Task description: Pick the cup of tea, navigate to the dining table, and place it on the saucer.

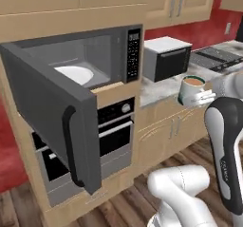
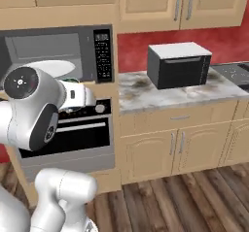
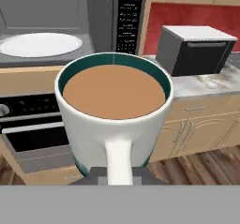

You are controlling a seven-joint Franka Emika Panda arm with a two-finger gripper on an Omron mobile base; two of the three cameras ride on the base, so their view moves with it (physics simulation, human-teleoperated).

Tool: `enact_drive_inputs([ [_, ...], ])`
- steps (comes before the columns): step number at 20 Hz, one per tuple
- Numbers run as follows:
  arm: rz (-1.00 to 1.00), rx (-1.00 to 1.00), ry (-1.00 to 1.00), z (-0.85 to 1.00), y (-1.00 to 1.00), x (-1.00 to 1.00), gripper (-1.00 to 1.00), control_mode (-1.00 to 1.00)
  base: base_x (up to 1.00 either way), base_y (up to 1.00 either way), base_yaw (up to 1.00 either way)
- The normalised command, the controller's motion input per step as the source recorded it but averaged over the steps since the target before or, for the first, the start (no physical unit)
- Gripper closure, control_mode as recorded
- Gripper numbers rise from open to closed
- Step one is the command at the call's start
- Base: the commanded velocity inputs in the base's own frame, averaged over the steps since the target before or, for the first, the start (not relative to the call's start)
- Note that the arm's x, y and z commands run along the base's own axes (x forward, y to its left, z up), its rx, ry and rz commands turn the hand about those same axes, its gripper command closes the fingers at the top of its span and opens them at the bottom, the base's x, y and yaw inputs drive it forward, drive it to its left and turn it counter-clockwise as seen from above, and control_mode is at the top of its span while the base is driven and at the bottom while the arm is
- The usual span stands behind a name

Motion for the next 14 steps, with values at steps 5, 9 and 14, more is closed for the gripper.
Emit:
enact_drive_inputs([
  [5, 0.00, 0.00, 0.00, 0.00, 0.00, 0.00, 1.00, 1.00, 0.02, -0.06, -0.91],
  [9, 0.00, 0.00, 0.00, 0.00, 0.00, 0.00, 1.00, 1.00, 0.00, 0.00, -0.92],
  [14, 0.00, 0.00, 0.00, 0.00, 0.00, 0.00, 1.00, 1.00, 0.01, -0.10, -0.85],
])
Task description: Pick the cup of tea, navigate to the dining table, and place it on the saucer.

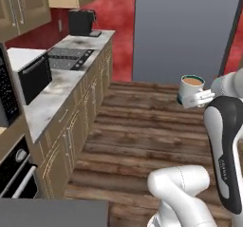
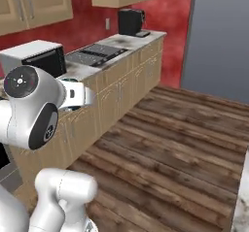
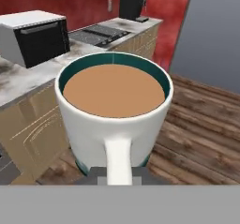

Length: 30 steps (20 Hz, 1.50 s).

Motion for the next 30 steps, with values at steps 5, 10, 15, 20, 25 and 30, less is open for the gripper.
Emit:
enact_drive_inputs([
  [5, 0.00, 0.00, 0.00, 0.00, 0.00, 0.00, 1.00, 1.00, 0.00, -0.27, -0.81],
  [10, 0.00, 0.00, 0.00, 0.00, 0.00, 0.00, 1.00, 1.00, 0.00, -0.27, -0.76],
  [15, 0.00, 0.00, 0.00, 0.00, 0.00, 0.00, 1.00, 1.00, -0.12, 0.00, -0.64],
  [20, 0.00, 0.00, 0.00, 0.00, 0.00, 0.00, 1.00, 1.00, 0.00, 0.01, -0.59],
  [25, 0.00, 0.00, 0.00, 0.00, 0.00, 0.00, 1.00, 1.00, 0.01, 0.30, -0.40],
  [30, 0.00, 0.00, 0.00, 0.00, 0.00, 0.00, 1.00, 1.00, 0.24, 0.25, -0.31],
])
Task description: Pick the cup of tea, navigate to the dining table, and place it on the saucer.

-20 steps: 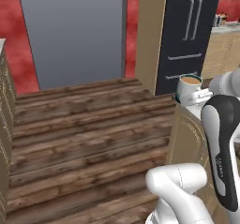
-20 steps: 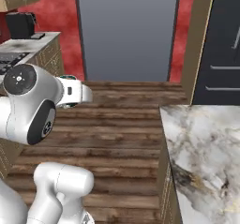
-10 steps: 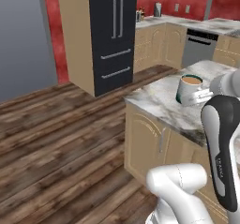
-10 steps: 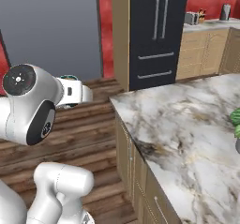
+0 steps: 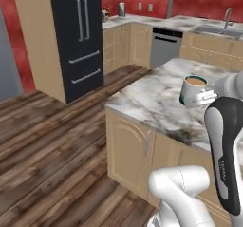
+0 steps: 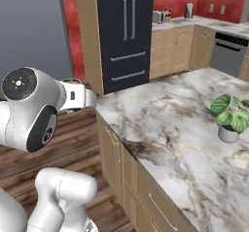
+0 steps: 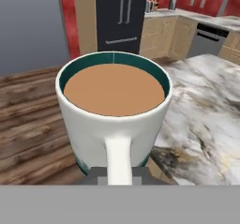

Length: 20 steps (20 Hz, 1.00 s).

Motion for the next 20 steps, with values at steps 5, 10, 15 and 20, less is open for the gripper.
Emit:
enact_drive_inputs([
  [5, 0.00, 0.00, 0.00, 0.00, 0.00, 0.00, 1.00, 1.00, 0.66, 0.37, -0.32],
  [10, 0.00, 0.00, 0.00, 0.00, 0.00, 0.00, 1.00, 1.00, 0.57, 0.31, -0.55],
  [15, 0.00, 0.00, 0.00, 0.00, 0.00, 0.00, 1.00, 1.00, 0.31, 0.29, -0.70],
  [20, 0.00, 0.00, 0.00, 0.00, 0.00, 0.00, 1.00, 1.00, 0.15, 0.15, -0.66],
])
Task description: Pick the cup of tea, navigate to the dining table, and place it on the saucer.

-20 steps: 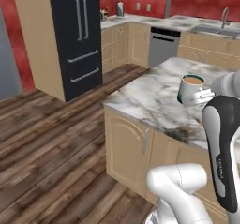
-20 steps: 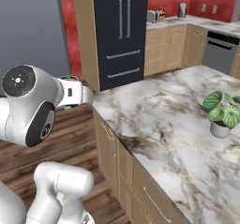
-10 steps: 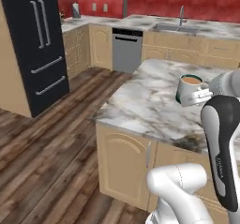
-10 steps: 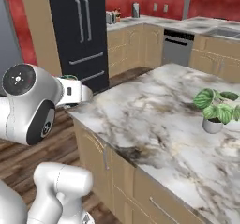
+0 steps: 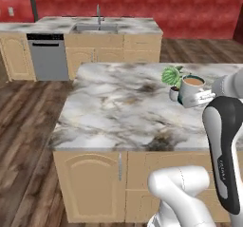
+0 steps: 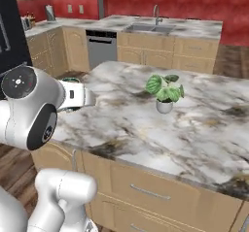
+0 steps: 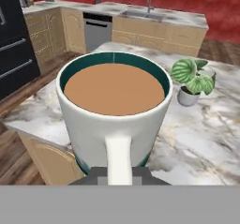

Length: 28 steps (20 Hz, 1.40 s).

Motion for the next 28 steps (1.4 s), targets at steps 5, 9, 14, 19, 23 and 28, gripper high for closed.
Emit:
enact_drive_inputs([
  [5, 0.00, 0.00, 0.00, 0.00, 0.00, 0.00, 1.00, 1.00, 0.07, 0.00, -0.58],
  [9, 0.00, 0.00, 0.00, 0.00, 0.00, 0.00, 1.00, 1.00, -0.08, 0.25, -0.43],
  [14, 0.00, 0.00, 0.00, 0.00, 0.00, 0.00, 1.00, 1.00, -0.10, 0.90, -0.02],
  [19, 0.00, 0.00, 0.00, 0.00, 0.00, 0.00, 1.00, 1.00, 0.00, 1.00, 0.00],
  [23, 0.00, 0.00, 0.00, 0.00, 0.00, 0.00, 1.00, 1.00, 0.00, 1.00, 0.01],
  [28, 0.00, 0.00, 0.00, 0.00, 0.00, 0.00, 1.00, 1.00, 0.00, 1.00, 0.00],
])
